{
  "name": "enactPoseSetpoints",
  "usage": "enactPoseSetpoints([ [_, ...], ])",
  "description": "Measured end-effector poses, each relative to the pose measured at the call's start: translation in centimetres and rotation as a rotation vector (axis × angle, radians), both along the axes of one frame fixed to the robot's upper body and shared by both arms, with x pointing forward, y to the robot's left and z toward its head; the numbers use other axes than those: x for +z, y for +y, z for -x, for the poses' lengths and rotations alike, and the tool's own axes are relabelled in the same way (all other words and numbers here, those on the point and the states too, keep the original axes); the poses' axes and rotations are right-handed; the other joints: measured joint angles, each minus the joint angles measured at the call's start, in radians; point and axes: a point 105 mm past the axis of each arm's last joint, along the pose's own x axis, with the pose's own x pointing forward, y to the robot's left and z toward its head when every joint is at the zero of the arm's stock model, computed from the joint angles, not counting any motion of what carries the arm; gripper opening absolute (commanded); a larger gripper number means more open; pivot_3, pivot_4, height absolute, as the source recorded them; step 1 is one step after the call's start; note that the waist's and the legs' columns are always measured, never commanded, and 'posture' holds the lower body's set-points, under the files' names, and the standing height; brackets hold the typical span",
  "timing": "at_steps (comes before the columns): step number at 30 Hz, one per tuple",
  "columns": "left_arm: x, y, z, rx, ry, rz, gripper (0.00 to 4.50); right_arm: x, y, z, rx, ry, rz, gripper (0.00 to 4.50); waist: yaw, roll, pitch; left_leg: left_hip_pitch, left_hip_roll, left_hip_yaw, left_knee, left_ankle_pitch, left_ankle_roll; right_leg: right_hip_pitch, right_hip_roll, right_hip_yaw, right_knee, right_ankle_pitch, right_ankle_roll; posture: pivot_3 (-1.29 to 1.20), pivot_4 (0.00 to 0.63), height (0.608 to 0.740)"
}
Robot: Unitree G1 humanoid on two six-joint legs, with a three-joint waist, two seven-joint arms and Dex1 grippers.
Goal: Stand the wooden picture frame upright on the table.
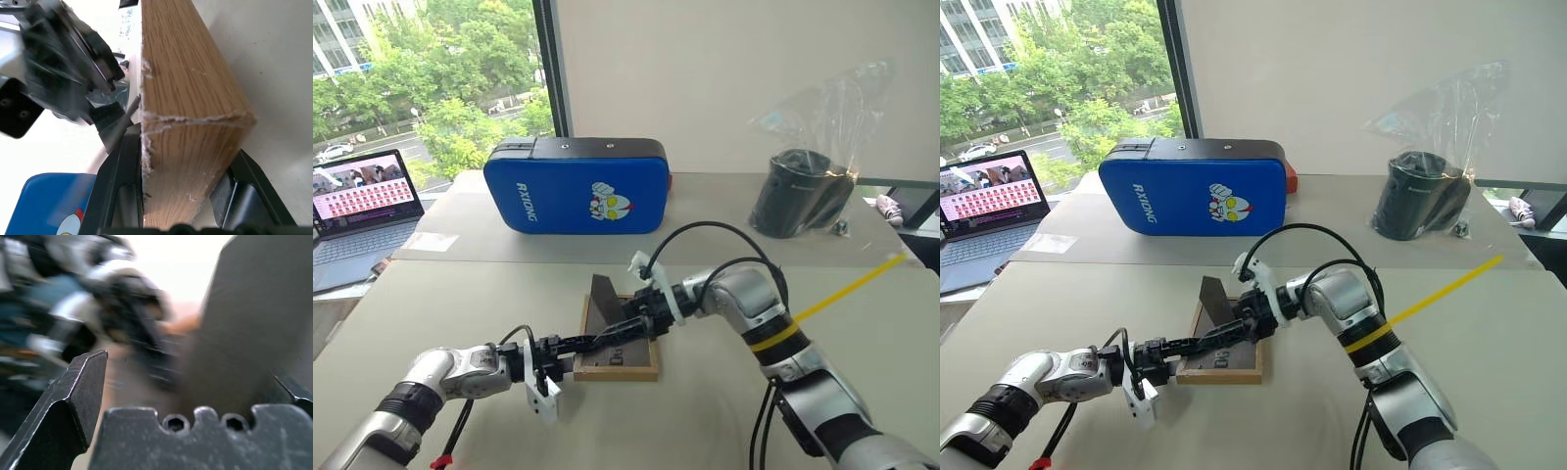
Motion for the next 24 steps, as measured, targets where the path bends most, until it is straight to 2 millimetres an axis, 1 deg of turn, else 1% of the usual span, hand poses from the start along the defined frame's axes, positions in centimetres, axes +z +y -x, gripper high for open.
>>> enactPoseSetpoints([
  [1,0.0,-0.1,0.1,-0.001,0.002,0.006,1.26,0.2,-0.1,0.2,0.001,0.02,-0.015,4.47,0.002,0.0,0.0,-0.004,0.0,0.0,0.0,0.0,-0.001,-0.004,0.0,0.0,0.001,0.001,-0.001,0.0,0.15,0.74],
  [3,0.1,-0.2,0.2,-0.005,0.003,0.011,1.26,0.4,-0.4,0.2,-0.018,0.035,-0.027,4.47,0.0,0.0,0.0,-0.006,0.0,0.0,0.0,0.001,-0.001,-0.007,0.0,0.0,0.001,0.001,-0.002,0.0,0.15,0.74],
  [6,0.1,-0.3,0.1,-0.007,0.003,0.011,1.26,0.4,-0.8,0.0,-0.042,0.009,-0.018,4.47,-0.006,0.0,0.0,-0.008,0.0,0.0,0.0,0.001,-0.001,-0.008,0.0,0.0,0.001,0.001,-0.002,0.0,0.15,0.74],
  [10,0.1,-0.6,0.2,-0.014,0.004,0.011,1.26,0.4,-2.2,-0.6,-0.088,-0.064,0.012,4.47,-0.005,0.0,0.0,-0.008,0.0,0.0,0.0,0.001,-0.001,-0.008,0.0,0.0,0.0,0.001,-0.002,0.0,0.15,0.74],
  [12,0.1,-0.5,0.1,-0.013,0.005,0.011,1.26,0.3,-3.7,-1.6,-0.149,-0.104,0.05,4.47,-0.005,0.0,0.0,-0.008,0.0,0.0,0.0,0.001,-0.001,-0.008,0.0,0.0,0.0,0.001,-0.002,0.0,0.15,0.74],
  [14,0.1,-0.5,0.1,-0.01,0.008,0.011,1.26,0.0,-5.4,-2.6,-0.225,-0.108,0.069,4.47,-0.007,0.0,0.0,-0.008,0.0,0.0,0.0,0.001,-0.002,-0.008,0.0,0.0,0.0,0.001,-0.002,0.0,0.15,0.74],
  [17,0.1,-0.4,0.0,-0.006,0.008,0.011,1.26,-0.2,-7.2,-3.9,-0.319,-0.11,0.099,4.47,-0.011,-0.001,0.0,-0.007,0.0,0.0,0.0,0.002,-0.002,-0.008,0.0,0.0,0.001,0.001,-0.001,0.0,0.15,0.74],
  [18,0.1,-0.4,0.0,-0.006,0.009,0.011,1.26,-0.2,-7.8,-4.2,-0.339,-0.113,0.107,4.47,-0.011,-0.001,0.001,-0.007,0.0,0.0,0.001,0.002,-0.002,-0.008,0.0,0.0,0.001,0.001,-0.001,0.0,0.15,0.74],
  [20,0.1,-0.5,0.0,-0.008,0.008,0.012,1.26,0.1,-9.5,-5.0,-0.409,-0.162,0.124,4.47,-0.01,-0.001,0.001,-0.008,0.0,0.0,0.001,0.002,-0.002,-0.008,0.0,0.0,0.001,0.001,-0.001,0.0,0.15,0.74],
  [22,0.1,-0.5,0.0,-0.01,0.009,0.013,1.26,1.0,-11.9,-5.5,-0.47,-0.268,0.128,4.47,-0.006,-0.001,0.001,-0.008,0.0,0.0,0.001,0.002,-0.002,-0.008,0.0,0.0,0.0,0.001,-0.001,0.0,0.15,0.74],
  [23,0.1,-0.5,0.0,-0.012,0.008,0.012,1.26,1.6,-13.2,-5.4,-0.483,-0.367,0.134,4.47,-0.005,-0.001,0.001,-0.008,0.0,0.0,0.0,0.002,-0.002,-0.008,0.0,0.0,0.0,0.0,0.0,0.0,0.15,0.74],
  [24,0.1,-0.6,0.0,-0.014,0.009,0.012,1.26,2.1,-14.4,-5.0,-0.471,-0.509,0.156,4.47,-0.003,-0.001,0.001,-0.008,0.0,0.0,0.0,0.001,-0.002,-0.008,0.0,0.0,-0.001,-0.001,0.002,0.0,0.15,0.74],
])
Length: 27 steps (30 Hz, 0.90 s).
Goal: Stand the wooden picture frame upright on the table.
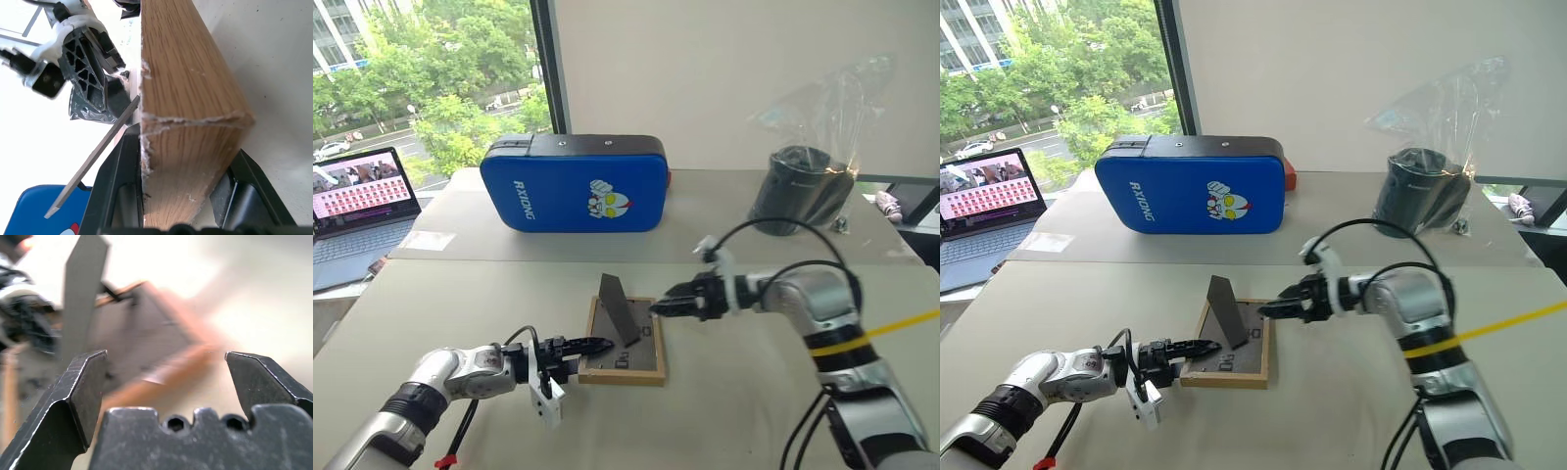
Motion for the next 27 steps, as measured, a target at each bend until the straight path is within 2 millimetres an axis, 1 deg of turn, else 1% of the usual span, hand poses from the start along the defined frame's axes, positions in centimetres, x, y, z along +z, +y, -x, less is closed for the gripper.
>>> enactPoseSetpoints([
  [1,0.0,0.1,0.0,0.003,0.002,-0.001,1.26,0.0,-0.6,0.4,0.018,-0.073,0.05,4.47,-0.001,0.0,0.0,0.0,0.0,0.0,0.0,0.0,0.0,0.0,0.0,0.0,0.0,-0.001,0.002,0.0,0.15,0.74],
  [2,0.0,0.1,-0.1,0.002,0.001,-0.002,1.26,-0.6,-1.9,1.1,0.06,-0.223,0.19,4.47,0.001,0.0,0.0,0.0,0.0,0.0,0.0,0.0,0.0,0.001,0.0,0.0,0.0,-0.003,0.005,0.0,0.15,0.74],
  [3,0.0,0.1,-0.1,0.005,0.003,-0.002,1.26,-1.3,-2.4,1.6,0.099,-0.291,0.275,4.47,0.001,0.0,0.0,0.001,0.0,0.0,0.0,0.0,0.0,0.001,0.0,0.0,0.0,-0.004,0.006,0.0,0.15,0.74],
  [4,0.0,0.2,-0.1,0.008,0.005,-0.002,1.26,-3.1,-3.2,2.9,0.189,-0.385,0.423,4.47,-0.001,0.0,0.0,0.002,0.0,0.0,0.0,0.0,0.0,0.001,0.0,0.0,0.0,-0.004,0.006,0.0,0.15,0.74],
  [5,-0.1,0.4,-0.1,0.015,0.009,-0.001,1.26,-4.6,-3.1,3.9,0.27,-0.442,0.503,4.47,-0.003,-0.001,0.0,0.003,0.0,0.0,0.0,0.0,0.0,0.002,0.0,0.0,0.0,-0.004,0.006,0.0,0.15,0.74],
  [6,-0.1,0.6,-0.2,0.023,0.013,0.001,1.26,-5.9,-2.6,4.9,0.35,-0.509,0.552,4.47,-0.008,-0.001,0.0,0.004,0.0,0.001,0.0,0.0,-0.001,0.003,0.0,0.001,0.001,-0.004,0.006,0.0,0.15,0.74],
  [8,-0.1,0.9,-0.4,0.042,0.021,0.006,1.26,-5.7,-0.7,5.8,0.444,-0.697,0.576,4.47,-0.022,-0.001,0.001,0.009,0.0,0.002,-0.001,0.001,-0.002,0.006,0.0,0.003,0.001,-0.004,0.006,0.0,0.15,0.74],
  [9,-0.1,1.0,-0.5,0.047,0.024,0.006,1.26,-5.7,0.2,6.3,0.479,-0.757,0.569,4.47,-0.025,-0.003,0.002,0.012,0.0,0.003,-0.002,0.002,-0.003,0.008,0.0,0.002,0.002,-0.004,0.006,0.0,0.15,0.74],
  [10,-0.1,1.0,-0.5,0.049,0.028,0.01,1.26,-5.7,1.8,7.1,0.522,-0.839,0.54,4.47,-0.027,-0.005,0.003,0.014,0.001,0.003,-0.003,0.003,-0.006,0.01,0.0,0.002,0.002,-0.004,0.007,0.0,0.15,0.74],
  [13,-0.1,0.9,-0.5,0.046,0.029,0.01,1.26,-5.1,4.9,8.2,0.554,-0.976,0.45,4.47,-0.027,-0.007,0.004,0.014,0.001,0.002,-0.002,0.004,-0.007,0.012,0.0,0.002,0.001,-0.003,0.007,0.0,0.15,0.74],
  [15,0.0,0.8,-0.5,0.041,0.027,0.008,1.26,-4.5,5.9,8.5,0.555,-1.038,0.431,4.47,-0.023,-0.007,0.004,0.013,0.001,0.002,-0.002,0.004,-0.007,0.012,0.0,0.002,0.0,-0.003,0.007,0.0,0.15,0.74],
  [18,0.2,0.9,-0.4,0.039,0.036,0.025,1.26,-3.9,7.0,7.7,0.528,-1.11,0.436,4.47,-0.021,-0.007,0.004,0.013,0.001,0.002,-0.003,0.004,-0.007,0.012,0.0,0.002,0.0,-0.003,0.006,0.0,0.15,0.74],
  [22,0.5,0.8,-0.4,0.043,0.051,0.045,1.26,-4.5,7.4,7.3,0.518,-1.111,0.439,3.34,-0.016,-0.007,0.004,0.013,0.001,0.002,-0.003,0.004,-0.006,0.011,0.0,0.002,-0.001,-0.003,0.005,0.0,0.15,0.74],
  [26,0.7,0.8,-0.5,0.051,0.064,0.067,1.26,-4.9,7.4,7.3,0.528,-1.105,0.446,1.97,-0.017,-0.007,0.004,0.014,0.001,0.002,-0.004,0.004,-0.006,0.011,0.0,0.002,0.0,-0.004,0.005,0.0,0.15,0.74],
  [27,0.8,0.8,-0.5,0.055,0.07,0.079,1.26,-4.8,7.5,7.3,0.523,-1.12,0.443,1.67,-0.018,-0.007,0.004,0.014,0.001,0.002,-0.004,0.004,-0.006,0.011,0.0,0.002,0.0,-0.004,0.005,0.0,0.15,0.74],
])
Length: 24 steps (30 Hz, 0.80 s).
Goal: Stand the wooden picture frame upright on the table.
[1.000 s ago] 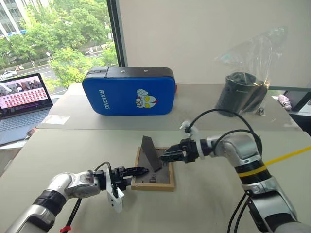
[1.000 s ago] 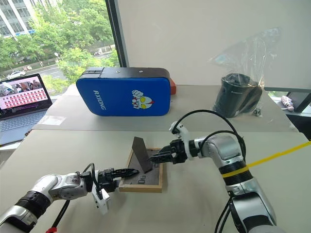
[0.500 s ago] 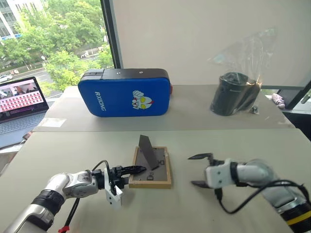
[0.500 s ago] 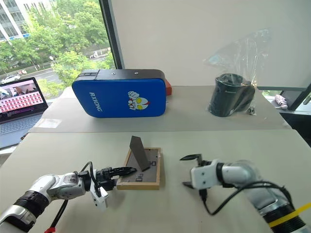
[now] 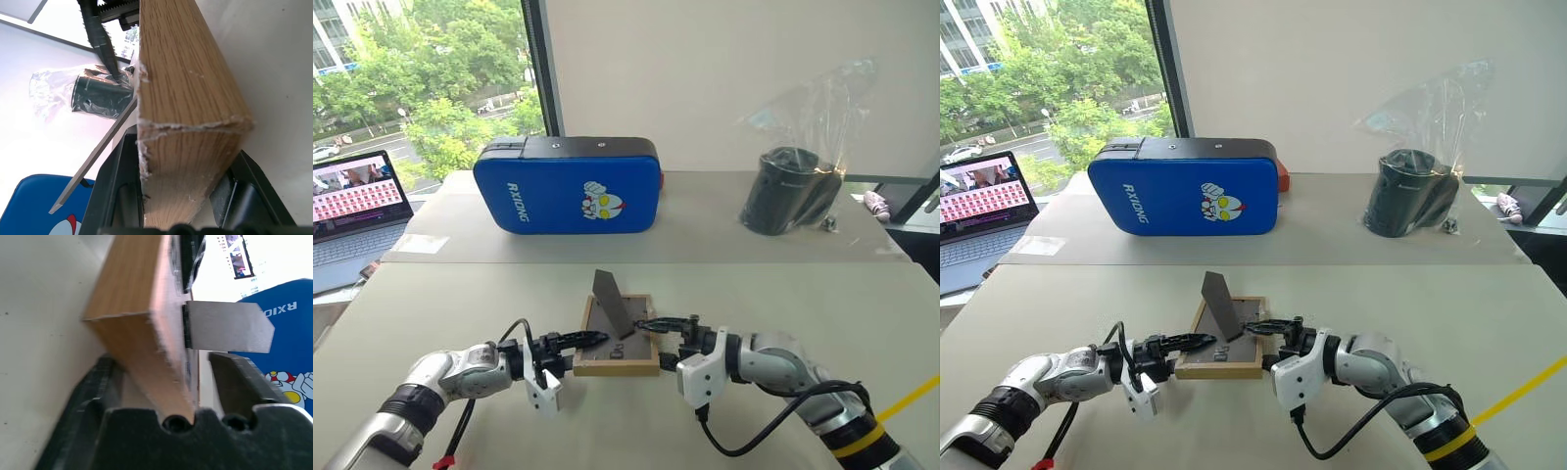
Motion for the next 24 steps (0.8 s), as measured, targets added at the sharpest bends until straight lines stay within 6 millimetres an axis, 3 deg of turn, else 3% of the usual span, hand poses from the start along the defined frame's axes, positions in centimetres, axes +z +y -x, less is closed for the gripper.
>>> enactPoseSetpoints([
  [2,0.2,0.2,-0.1,0.011,0.009,0.021,1.26,0.5,0.2,-0.1,0.005,-0.029,-0.009,1.36,-0.001,0.0,0.0,0.001,0.0,0.0,0.0,0.0,0.0,0.001,0.0,0.0,0.0,0.0,0.0,0.0,0.15,0.74],
  [5,0.2,0.2,-0.1,0.016,0.019,0.029,1.26,0.6,0.2,-0.1,0.007,-0.033,-0.012,1.35,-0.001,0.0,0.0,0.001,0.0,0.0,0.0,0.0,0.0,0.001,0.0,0.0,0.0,0.0,0.0,0.0,0.15,0.74],
  [7,0.3,0.3,-0.2,0.019,0.027,0.033,2.18,0.7,0.3,-0.1,0.009,-0.035,-0.015,1.34,-0.001,0.0,0.0,0.001,0.0,0.0,0.0,0.0,0.0,0.001,0.0,0.0,0.0,0.0,0.0,0.0,0.15,0.74],
  [12,0.0,0.3,-1.0,0.084,0.074,0.044,4.0,1.4,0.9,0.2,0.009,-0.015,-0.059,1.25,0.001,0.0,0.0,0.0,0.0,0.0,0.0,0.0,0.0,0.001,0.0,0.0,0.0,0.0,0.0,0.0,0.15,0.74],
  [16,1.1,2.0,-1.2,0.237,0.145,0.209,4.0,2.1,0.7,-0.2,-0.039,0.09,-0.125,1.25,-0.006,0.0,0.001,-0.001,0.0,0.0,-0.001,0.0,0.0,-0.003,0.0,0.0,0.001,0.0,-0.001,0.0,0.15,0.74],
  [20,3.2,5.5,-1.4,0.448,0.179,0.368,4.0,4.3,-2.1,-2.5,-0.21,0.302,-0.262,1.25,-0.003,-0.002,0.004,-0.003,0.0,0.0,0.0,0.0,0.0,-0.004,0.0,0.0,0.001,0.005,-0.009,0.0,0.15,0.74],
  [24,2.4,5.5,0.6,0.517,0.285,0.411,4.0,7.0,-3.7,-4.3,-0.317,0.638,-0.421,1.25,-0.006,-0.002,0.007,-0.003,0.0,0.0,-0.001,0.0,0.001,-0.005,0.0,0.0,0.002,0.005,-0.011,0.0,0.15,0.74],
])
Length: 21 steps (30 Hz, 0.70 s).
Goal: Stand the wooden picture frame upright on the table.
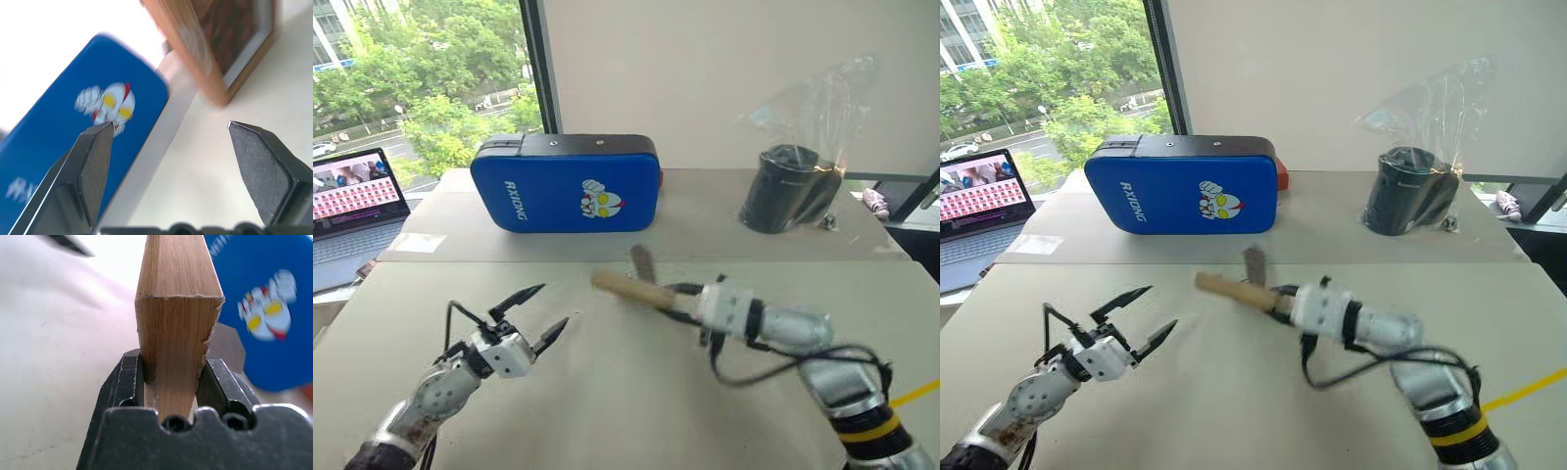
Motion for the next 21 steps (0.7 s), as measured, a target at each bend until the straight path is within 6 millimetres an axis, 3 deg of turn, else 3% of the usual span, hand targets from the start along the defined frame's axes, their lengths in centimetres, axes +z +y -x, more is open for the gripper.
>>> enactPoseSetpoints([
  [3,-0.8,-1.5,1.5,-0.039,0.058,0.022,4.0,1.6,-0.8,-1.1,-0.059,0.197,-0.1,1.25,0.005,0.0,0.001,-0.002,0.0,0.0,-0.001,0.0,0.0,-0.002,0.0,-0.001,0.001,0.0,-0.002,0.0,0.15,0.74],
  [8,-0.5,-1.7,2.1,-0.029,0.093,0.052,4.0,1.6,-2.3,-1.7,-0.115,0.595,-0.205,1.25,0.011,0.0,0.001,-0.004,0.0,0.0,-0.001,-0.001,0.002,-0.003,0.0,-0.001,-0.001,-0.001,-0.002,0.0,0.15,0.74],
  [14,-0.1,-1.7,2.1,-0.027,0.095,0.058,4.0,0.6,-2.1,-1.7,-0.066,0.748,-0.231,1.25,0.001,0.0,0.001,-0.005,0.0,0.0,0.0,-0.003,0.005,-0.004,0.0,-0.001,-0.001,-0.001,-0.001,0.0,0.15,0.74],
  [16,-0.1,-2.0,2.2,-0.036,0.095,0.066,4.07,0.2,-1.7,-1.8,-0.042,0.762,-0.237,2.21,-0.004,0.0,0.001,-0.004,0.0,0.0,0.0,-0.003,0.005,-0.003,0.0,-0.001,0.0,-0.002,-0.002,0.0,0.15,0.74],
  [21,-0.4,-1.9,2.4,-0.04,0.113,0.062,4.07,-2.0,-2.6,-2.5,-0.113,0.809,-0.224,3.79,-0.006,0.0,0.001,-0.005,0.0,0.0,0.002,-0.003,0.005,-0.003,0.0,-0.001,0.0,-0.001,-0.001,0.0,0.15,0.74],
])
